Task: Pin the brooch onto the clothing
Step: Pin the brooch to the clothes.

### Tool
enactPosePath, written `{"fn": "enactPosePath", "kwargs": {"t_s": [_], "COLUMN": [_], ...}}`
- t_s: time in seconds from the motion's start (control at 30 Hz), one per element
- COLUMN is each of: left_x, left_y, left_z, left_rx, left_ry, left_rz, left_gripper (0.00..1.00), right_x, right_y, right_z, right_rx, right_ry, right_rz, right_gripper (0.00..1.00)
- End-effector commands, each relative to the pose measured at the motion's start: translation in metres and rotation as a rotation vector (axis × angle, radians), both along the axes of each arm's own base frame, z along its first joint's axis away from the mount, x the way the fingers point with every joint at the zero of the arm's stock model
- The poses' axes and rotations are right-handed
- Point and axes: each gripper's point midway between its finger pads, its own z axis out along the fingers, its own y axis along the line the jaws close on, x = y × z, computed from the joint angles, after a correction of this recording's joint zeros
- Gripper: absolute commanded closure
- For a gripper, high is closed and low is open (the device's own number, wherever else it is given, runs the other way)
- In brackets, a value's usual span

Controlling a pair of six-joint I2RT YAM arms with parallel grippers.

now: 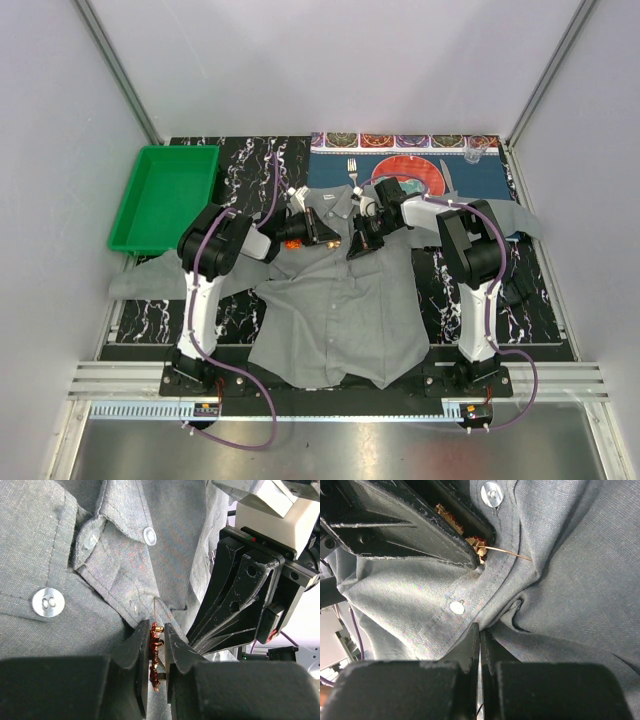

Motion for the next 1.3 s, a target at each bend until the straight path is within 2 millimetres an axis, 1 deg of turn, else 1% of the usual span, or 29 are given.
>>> {"fn": "enactPosePath", "kwargs": {"t_s": [0.0, 0.07, 0.1, 0.13, 0.17, 0.2, 0.23, 0.27, 0.33, 0.37, 0.43, 0.47, 0.5, 0.53, 0.57, 0.6, 0.63, 0.67, 0.7, 0.73, 0.77, 0.8, 0.83, 0.9, 0.97, 1.0, 1.03, 1.13, 1.27], "left_x": [0.015, 0.016, 0.013, 0.014, 0.011, 0.008, 0.006, 0.004, 0.002, 0.001, 0.001, 0.001, 0.001, 0.003, 0.002, 0.002, 0.002, 0.001, 0.001, 0.001, 0.000, 0.000, 0.000, 0.000, 0.001, 0.001, 0.000, 0.001, 0.001], "left_y": [0.010, 0.017, 0.020, 0.025, 0.026, 0.028, 0.028, 0.026, 0.025, 0.023, 0.021, 0.020, 0.020, 0.019, 0.019, 0.019, 0.018, 0.018, 0.018, 0.018, 0.018, 0.018, 0.019, 0.018, 0.018, 0.018, 0.018, 0.018, 0.018], "left_z": [0.002, 0.008, 0.007, 0.008, 0.009, 0.009, 0.012, 0.014, 0.019, 0.020, 0.026, 0.026, 0.025, 0.030, 0.032, 0.033, 0.037, 0.036, 0.035, 0.035, 0.035, 0.034, 0.034, 0.034, 0.033, 0.033, 0.031, 0.031, 0.031], "left_rx": [0.051, 0.046, 0.046, 0.050, 0.055, 0.058, 0.058, 0.052, 0.034, 0.024, -0.019, -0.025, -0.027, -0.046, -0.055, -0.059, -0.068, -0.069, -0.066, -0.063, -0.061, -0.058, -0.054, -0.052, -0.049, -0.048, -0.046, -0.044, -0.044], "left_ry": [-0.044, -0.052, -0.046, -0.055, -0.051, -0.058, -0.082, -0.095, -0.119, -0.124, -0.134, -0.131, -0.126, -0.140, -0.147, -0.150, -0.161, -0.161, -0.158, -0.158, -0.161, -0.159, -0.163, -0.163, -0.161, -0.163, -0.160, -0.160, -0.161], "left_rz": [0.090, 0.100, 0.103, 0.106, 0.090, 0.088, 0.070, 0.053, 0.040, 0.031, 0.027, 0.027, 0.030, 0.032, 0.031, 0.028, 0.028, 0.025, 0.023, 0.022, 0.022, 0.019, 0.018, 0.016, 0.015, 0.016, 0.013, 0.015, 0.015], "left_gripper": [1.00, 1.00, 1.00, 1.00, 1.00, 1.00, 1.00, 1.00, 1.00, 1.00, 1.00, 1.00, 1.00, 1.00, 1.00, 1.00, 1.00, 1.00, 1.00, 1.00, 1.00, 1.00, 1.00, 1.00, 1.00, 1.00, 1.00, 1.00, 1.00], "right_x": [-0.002, 0.002, 0.002, 0.004, 0.007, 0.009, 0.015, 0.023, 0.035, 0.044, 0.054, 0.061, 0.065, 0.068, 0.074, 0.077, 0.079, 0.085, 0.084, 0.088, 0.087, 0.086, 0.088, 0.087, 0.085, 0.081, 0.079, 0.073, 0.079], "right_y": [0.006, 0.004, 0.002, 0.000, -0.001, -0.003, -0.007, -0.008, -0.012, -0.010, -0.010, -0.008, -0.009, -0.009, -0.006, -0.008, -0.007, -0.004, -0.001, 0.002, 0.005, 0.007, 0.010, 0.010, 0.015, 0.015, 0.018, 0.018, 0.019], "right_z": [0.009, 0.017, 0.020, 0.027, 0.034, 0.039, 0.047, 0.055, 0.062, 0.071, 0.072, 0.077, 0.072, 0.071, 0.074, 0.067, 0.065, 0.068, 0.061, 0.063, 0.062, 0.054, 0.055, 0.045, 0.040, 0.033, 0.032, 0.023, 0.019], "right_rx": [0.024, 0.028, 0.026, 0.039, 0.048, 0.048, 0.050, 0.048, 0.020, 0.020, 0.003, 0.002, -0.019, -0.029, -0.034, -0.065, -0.082, -0.087, -0.108, -0.112, -0.123, -0.143, -0.154, -0.183, -0.201, -0.217, -0.221, -0.238, -0.252], "right_ry": [-0.017, -0.036, -0.030, -0.030, -0.040, -0.041, -0.066, -0.097, -0.144, -0.177, -0.193, -0.208, -0.205, -0.208, -0.235, -0.237, -0.242, -0.258, -0.243, -0.256, -0.256, -0.247, -0.275, -0.266, -0.271, -0.253, -0.255, -0.237, -0.240], "right_rz": [0.037, 0.035, 0.031, 0.029, 0.028, 0.021, 0.009, 0.000, -0.018, -0.021, -0.039, -0.048, -0.054, -0.055, -0.046, -0.051, -0.051, -0.052, -0.045, -0.044, -0.039, -0.035, -0.010, -0.004, 0.019, 0.029, 0.047, 0.058, 0.034], "right_gripper": [1.00, 0.93, 0.90, 0.82, 0.77, 0.72, 0.69, 0.68, 0.65, 0.64, 0.63, 0.64, 0.64, 0.64, 0.64, 0.64, 0.64, 0.64, 0.62, 0.61, 0.60, 0.59, 0.59, 0.59, 0.59, 0.60, 0.60, 0.60, 0.62]}}
